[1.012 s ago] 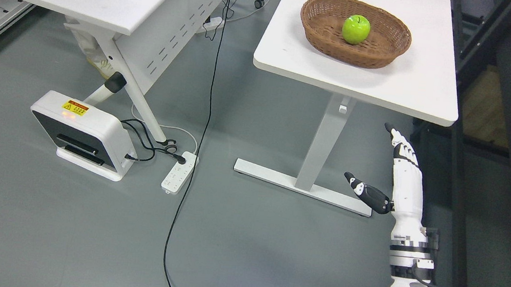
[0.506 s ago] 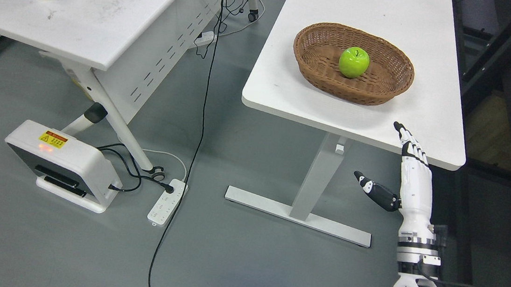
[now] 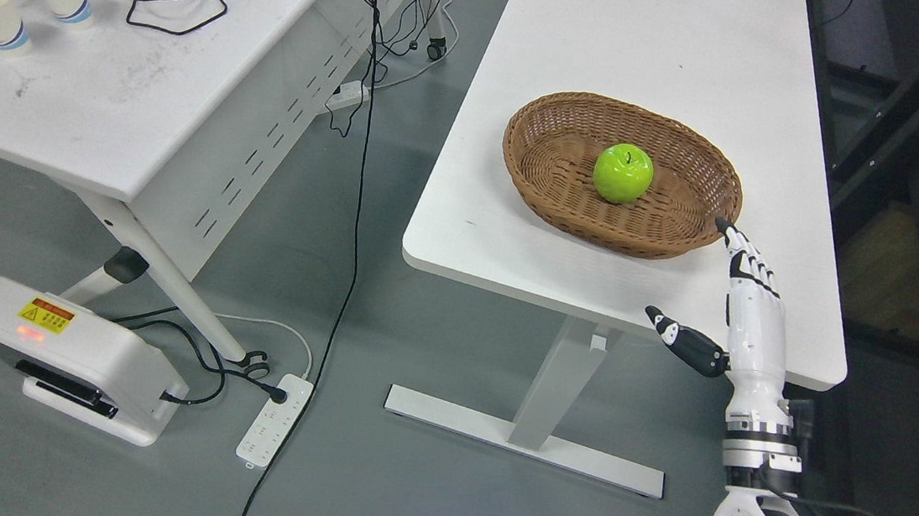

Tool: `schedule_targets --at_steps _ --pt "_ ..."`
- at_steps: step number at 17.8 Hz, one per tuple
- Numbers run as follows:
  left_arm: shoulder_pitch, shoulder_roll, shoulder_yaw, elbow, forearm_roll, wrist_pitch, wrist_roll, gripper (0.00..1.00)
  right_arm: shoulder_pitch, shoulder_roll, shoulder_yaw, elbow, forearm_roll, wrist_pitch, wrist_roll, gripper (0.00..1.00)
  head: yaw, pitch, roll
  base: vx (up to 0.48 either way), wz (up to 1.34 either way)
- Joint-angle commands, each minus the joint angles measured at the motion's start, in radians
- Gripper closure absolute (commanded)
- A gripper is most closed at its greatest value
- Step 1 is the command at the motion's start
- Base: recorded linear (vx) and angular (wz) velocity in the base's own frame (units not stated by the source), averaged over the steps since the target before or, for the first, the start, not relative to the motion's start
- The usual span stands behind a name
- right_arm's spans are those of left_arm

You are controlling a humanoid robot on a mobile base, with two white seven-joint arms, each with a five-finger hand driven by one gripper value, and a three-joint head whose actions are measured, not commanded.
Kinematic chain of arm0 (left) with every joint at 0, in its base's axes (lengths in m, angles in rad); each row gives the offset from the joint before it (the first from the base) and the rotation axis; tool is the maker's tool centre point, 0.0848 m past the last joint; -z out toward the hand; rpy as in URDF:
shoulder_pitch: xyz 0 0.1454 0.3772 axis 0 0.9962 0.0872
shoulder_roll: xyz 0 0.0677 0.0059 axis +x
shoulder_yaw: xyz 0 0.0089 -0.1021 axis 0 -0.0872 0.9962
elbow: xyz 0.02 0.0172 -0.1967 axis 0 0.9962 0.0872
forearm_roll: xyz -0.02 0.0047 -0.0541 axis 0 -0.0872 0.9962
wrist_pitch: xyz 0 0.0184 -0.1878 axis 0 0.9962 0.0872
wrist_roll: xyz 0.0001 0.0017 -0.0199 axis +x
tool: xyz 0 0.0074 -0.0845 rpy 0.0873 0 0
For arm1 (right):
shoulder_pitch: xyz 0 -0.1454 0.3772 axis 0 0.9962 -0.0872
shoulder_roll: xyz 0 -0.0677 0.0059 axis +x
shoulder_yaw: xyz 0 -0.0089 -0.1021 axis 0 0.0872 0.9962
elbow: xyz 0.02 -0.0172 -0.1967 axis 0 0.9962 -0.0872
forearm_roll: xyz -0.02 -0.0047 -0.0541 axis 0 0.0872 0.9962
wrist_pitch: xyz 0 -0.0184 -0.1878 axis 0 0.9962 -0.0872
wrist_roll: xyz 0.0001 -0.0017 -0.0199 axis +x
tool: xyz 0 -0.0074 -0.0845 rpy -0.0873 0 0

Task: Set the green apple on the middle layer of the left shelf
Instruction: 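Reach the right hand into the wicker basket over the green apple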

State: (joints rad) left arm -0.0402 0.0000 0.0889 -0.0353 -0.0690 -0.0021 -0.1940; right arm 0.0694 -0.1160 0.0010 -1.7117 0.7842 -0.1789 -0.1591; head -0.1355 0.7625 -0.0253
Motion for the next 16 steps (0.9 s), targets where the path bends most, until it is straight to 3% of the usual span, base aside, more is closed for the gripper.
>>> schedule_targets --at_steps 1,5,9,16 --pt "0.0 0.017 0.0 0.0 0.0 0.001 0.001 0.0 -0.017 -0.013 -0.001 0.0 0.0 -0.001 0.003 0.02 0.0 0.0 0.0 0.224 -0.05" --pt "0.0 0.017 0.0 0.0 0.0 0.001 0.001 0.0 -0.045 -0.011 0.011 0.0 -0.003 -0.013 0.009 0.02 0.0 0.0 0.0 0.23 -0.03" --pt "0.0 0.017 0.0 0.0 0.0 0.001 0.001 0.0 -0.101 -0.013 0.045 0.01 0.001 -0.01 0.122 0.02 0.0 0.0 0.0 0.208 0.02" --pt "0.0 0.017 0.0 0.0 0.0 0.001 0.001 0.0 -0.151 -0.034 0.094 0.081 0.017 -0.004 0.199 0.02 0.0 0.0 0.0 0.185 0.05"
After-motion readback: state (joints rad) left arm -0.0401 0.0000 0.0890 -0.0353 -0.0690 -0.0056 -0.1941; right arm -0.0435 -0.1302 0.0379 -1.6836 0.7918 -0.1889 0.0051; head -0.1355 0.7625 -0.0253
